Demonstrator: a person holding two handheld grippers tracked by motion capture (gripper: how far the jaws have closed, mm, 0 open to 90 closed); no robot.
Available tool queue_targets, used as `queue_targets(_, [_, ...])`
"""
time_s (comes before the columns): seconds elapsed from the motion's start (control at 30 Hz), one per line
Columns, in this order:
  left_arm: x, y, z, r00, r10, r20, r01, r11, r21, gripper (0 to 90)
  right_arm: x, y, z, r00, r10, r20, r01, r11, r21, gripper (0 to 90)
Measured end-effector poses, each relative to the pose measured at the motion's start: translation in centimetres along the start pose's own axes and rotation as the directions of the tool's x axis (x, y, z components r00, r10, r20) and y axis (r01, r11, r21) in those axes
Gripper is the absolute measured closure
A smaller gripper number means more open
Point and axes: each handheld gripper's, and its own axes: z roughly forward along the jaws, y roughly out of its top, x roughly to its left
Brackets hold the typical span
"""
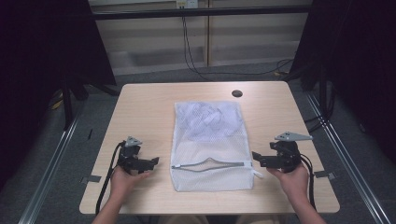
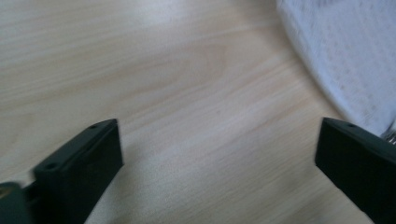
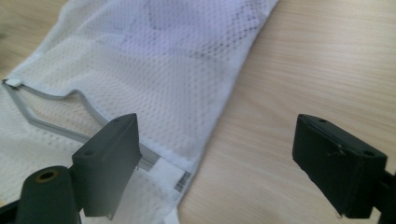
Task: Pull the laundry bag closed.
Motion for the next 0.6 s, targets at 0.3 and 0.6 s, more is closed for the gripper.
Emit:
queue_targets(0.3, [0.0,0.8,-1.8,0.9965,0.02,0.082,-0.014,0.9967,-0.08,5.6,2.2,0.9,1.1,0.9977,-0.068,-0.007,0.068,0.997,0.032,15.0])
queue_targets(0.6, [-0.1,1.1,-2.1,0.9943,0.036,0.1,-0.029,0.997,-0.072,6.1,4.1,1.7,2.5,0.9959,-0.084,-0.032,0.086,0.995,0.054,15.1])
